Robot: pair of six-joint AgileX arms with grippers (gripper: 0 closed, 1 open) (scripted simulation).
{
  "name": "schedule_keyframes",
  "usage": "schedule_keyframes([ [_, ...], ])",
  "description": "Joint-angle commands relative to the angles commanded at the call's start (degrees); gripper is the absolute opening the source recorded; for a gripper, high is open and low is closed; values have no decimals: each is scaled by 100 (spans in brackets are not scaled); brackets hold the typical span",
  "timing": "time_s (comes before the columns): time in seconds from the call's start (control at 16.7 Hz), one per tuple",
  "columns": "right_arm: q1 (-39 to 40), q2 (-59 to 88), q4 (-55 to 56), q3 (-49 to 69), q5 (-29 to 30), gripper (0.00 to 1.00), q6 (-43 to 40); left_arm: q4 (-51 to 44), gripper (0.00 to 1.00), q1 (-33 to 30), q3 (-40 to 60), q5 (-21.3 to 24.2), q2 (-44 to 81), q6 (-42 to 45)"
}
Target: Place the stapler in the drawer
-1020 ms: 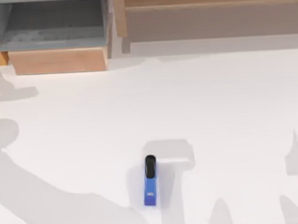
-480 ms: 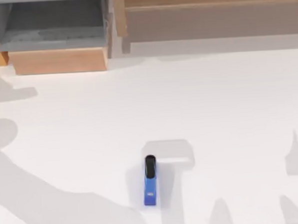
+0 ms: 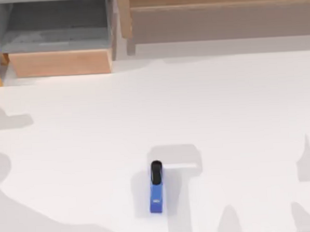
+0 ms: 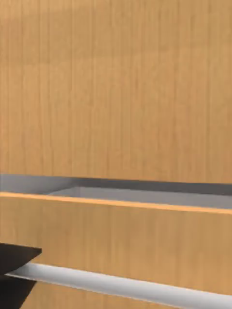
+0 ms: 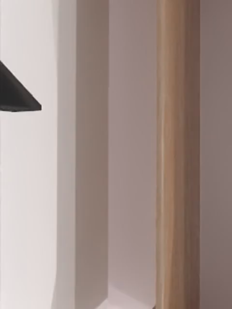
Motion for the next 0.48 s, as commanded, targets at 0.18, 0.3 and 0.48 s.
schedule_keyframes([
  [0.18,0,0,0,0,0,100,0,73,0,35,-110,35,-63,4],
  [0.3,0,0,0,0,0,100,0,48,0,19,-83,21,-25,5],
  [0.48,0,0,0,0,0,100,0,200,0,109,-298,113,-157,16],
])
